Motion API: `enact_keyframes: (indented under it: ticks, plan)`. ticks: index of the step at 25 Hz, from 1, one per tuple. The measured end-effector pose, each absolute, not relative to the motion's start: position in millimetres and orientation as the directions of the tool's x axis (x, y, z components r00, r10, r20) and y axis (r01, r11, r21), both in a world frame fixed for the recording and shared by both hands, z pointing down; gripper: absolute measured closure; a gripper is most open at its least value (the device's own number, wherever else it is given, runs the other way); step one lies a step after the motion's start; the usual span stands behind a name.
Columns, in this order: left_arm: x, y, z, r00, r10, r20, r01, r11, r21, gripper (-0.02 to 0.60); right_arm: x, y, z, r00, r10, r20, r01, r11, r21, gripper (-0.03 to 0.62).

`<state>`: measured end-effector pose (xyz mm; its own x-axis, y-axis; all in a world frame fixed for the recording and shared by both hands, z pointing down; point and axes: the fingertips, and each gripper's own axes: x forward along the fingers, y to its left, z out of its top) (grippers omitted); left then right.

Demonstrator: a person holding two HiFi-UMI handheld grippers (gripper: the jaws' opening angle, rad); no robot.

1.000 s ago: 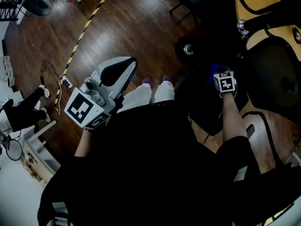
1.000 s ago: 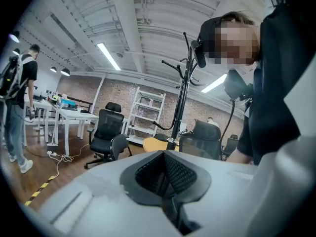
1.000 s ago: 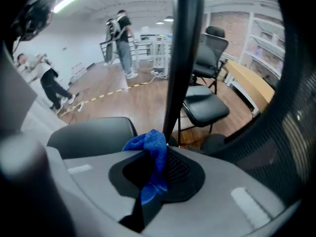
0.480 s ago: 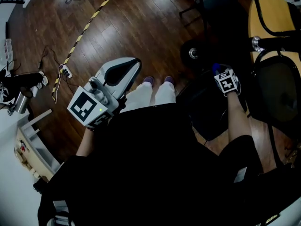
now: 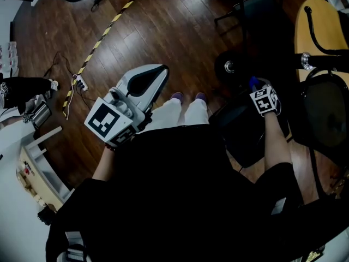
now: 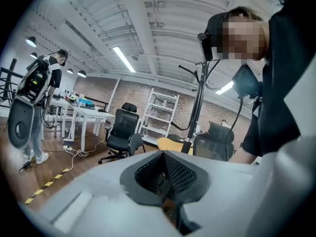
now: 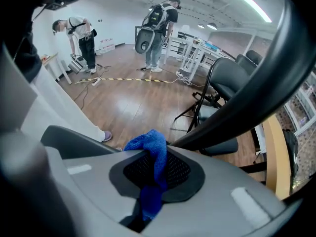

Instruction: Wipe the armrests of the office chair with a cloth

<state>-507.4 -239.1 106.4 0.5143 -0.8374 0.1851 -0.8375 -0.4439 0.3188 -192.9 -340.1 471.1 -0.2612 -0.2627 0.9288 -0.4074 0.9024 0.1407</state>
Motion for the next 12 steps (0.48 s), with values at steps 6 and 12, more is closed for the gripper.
enact_keyframes:
  ticks: [6, 12]
  plan:
    - [-511, -236, 108, 0.506, -0.818, 0.272, -0.862, -0.473, 0.182, 0.575, -247, -294, 471, -0.29, -0.172, 0.941, -0.191, 0.974, 0.119, 0.559]
    - [-512, -237, 110, 0.515, -0.812, 0.274, -0.857, -0.48, 0.187, 0.575, -273, -234, 470, -0.345, -0.136, 0.929, -0.095, 0.989, 0.11, 0.559]
